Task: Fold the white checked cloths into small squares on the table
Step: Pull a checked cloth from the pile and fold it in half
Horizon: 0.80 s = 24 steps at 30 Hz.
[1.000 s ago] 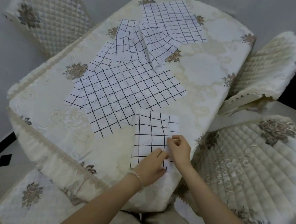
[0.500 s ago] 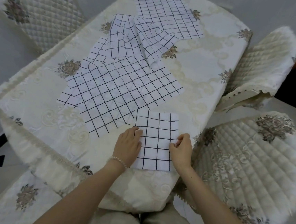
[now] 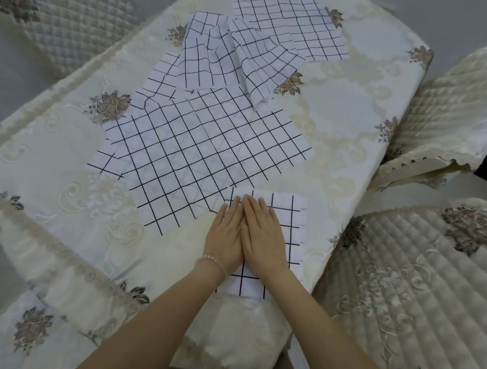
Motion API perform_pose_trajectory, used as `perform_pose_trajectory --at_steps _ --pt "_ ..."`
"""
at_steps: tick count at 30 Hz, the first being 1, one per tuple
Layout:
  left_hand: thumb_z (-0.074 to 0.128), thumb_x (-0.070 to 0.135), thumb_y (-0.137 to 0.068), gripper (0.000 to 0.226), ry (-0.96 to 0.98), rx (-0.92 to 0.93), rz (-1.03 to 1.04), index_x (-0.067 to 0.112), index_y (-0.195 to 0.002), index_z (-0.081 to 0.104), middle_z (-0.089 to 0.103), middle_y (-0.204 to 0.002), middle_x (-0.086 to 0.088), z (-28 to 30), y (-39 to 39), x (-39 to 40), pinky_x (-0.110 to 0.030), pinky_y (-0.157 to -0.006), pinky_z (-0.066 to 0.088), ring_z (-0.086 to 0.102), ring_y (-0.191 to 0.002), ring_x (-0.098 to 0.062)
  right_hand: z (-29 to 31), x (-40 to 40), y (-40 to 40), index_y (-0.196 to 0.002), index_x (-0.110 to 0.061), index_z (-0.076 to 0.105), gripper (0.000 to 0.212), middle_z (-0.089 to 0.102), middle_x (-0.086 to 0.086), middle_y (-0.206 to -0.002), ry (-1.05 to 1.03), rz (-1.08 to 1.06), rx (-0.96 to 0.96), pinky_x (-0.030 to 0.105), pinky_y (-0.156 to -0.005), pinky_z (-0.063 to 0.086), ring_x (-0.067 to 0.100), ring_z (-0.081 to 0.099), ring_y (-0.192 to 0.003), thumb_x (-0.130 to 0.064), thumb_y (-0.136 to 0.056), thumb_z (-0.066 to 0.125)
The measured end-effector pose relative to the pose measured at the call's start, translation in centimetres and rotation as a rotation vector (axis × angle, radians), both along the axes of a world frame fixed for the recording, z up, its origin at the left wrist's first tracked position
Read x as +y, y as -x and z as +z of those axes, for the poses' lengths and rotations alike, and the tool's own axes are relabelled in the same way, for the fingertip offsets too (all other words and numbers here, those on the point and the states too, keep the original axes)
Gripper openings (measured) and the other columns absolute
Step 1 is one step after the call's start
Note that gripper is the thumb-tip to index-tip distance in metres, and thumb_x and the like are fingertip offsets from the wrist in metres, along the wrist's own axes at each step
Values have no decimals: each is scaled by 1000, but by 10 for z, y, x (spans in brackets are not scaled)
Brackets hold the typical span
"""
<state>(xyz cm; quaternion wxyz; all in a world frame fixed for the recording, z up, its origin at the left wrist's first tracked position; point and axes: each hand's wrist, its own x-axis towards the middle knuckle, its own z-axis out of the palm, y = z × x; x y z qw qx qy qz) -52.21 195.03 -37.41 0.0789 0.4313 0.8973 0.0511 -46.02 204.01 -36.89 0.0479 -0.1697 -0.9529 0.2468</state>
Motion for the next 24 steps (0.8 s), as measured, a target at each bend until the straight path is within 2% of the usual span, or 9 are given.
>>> perform_pose_trajectory --at_steps 2,4,8,12,15,18,21,24 --pt "25 33 -94 60 33 -15 32 4 -145 29 31 -151 -14 -11 8 1 -43 -112 16 27 -141 -27 -13 7 7 -152 -15 20 60 18 0 -159 -19 6 -75 32 -120 2 17 11 -148 -40 -98 14" --pt "19 35 -96 59 34 -12 51 4 -146 24 25 -154 -13 -19 14 -3 -42 -113 13 22 -143 -25 -24 20 5 -152 -15 17 60 12 -2 -159 -72 36 -108 33 -120 2 16 10 -148 -44 -99 13" --pt "18 37 -97 61 -17 2 90 4 -148 19 16 -157 -10 -23 28 -23 -41 -115 10 13 -145 -21 -35 55 -19 -153 -14 16 60 12 0 -160 -144 -91 -118 33 -120 1 16 6 -148 -40 -100 20" --pt "14 38 -97 62 39 61 43 4 -149 17 16 -157 -10 -20 37 -30 -40 -116 6 12 -145 -22 -33 76 -37 -154 -15 12 62 10 -1 -161 -167 -149 -152 33 -120 -1 15 3 -148 -42 -98 16" --pt "17 35 -97 61 7 72 54 1 -147 21 19 -155 -14 -10 29 -28 -43 -115 11 16 -144 -25 -24 65 -34 -153 -11 14 62 11 2 -160 -162 -187 -120 36 -121 1 20 7 -148 -41 -99 16" --pt "21 31 -98 58 -70 40 -62 0 -147 21 20 -155 -15 -8 -8 -28 -44 -115 15 19 -144 -26 -16 26 -34 -152 -7 17 60 12 4 -159 -120 -149 -55 36 -121 3 20 8 -148 -38 -101 17" --pt "10 30 -100 56 -58 -45 -98 -1 -145 25 26 -153 -15 -15 -38 -32 -43 -113 19 24 -142 -26 -26 -10 -43 -152 -9 19 60 14 3 -159 -85 -56 -77 35 -120 6 18 12 -148 -42 -102 7" --pt "5 35 -101 60 -25 -68 -66 -1 -145 26 25 -153 -15 -20 -34 -35 -44 -112 20 22 -143 -25 -36 -3 -51 -152 -10 21 61 17 3 -159 -108 -46 -103 38 -119 10 17 12 -148 -44 -102 10"
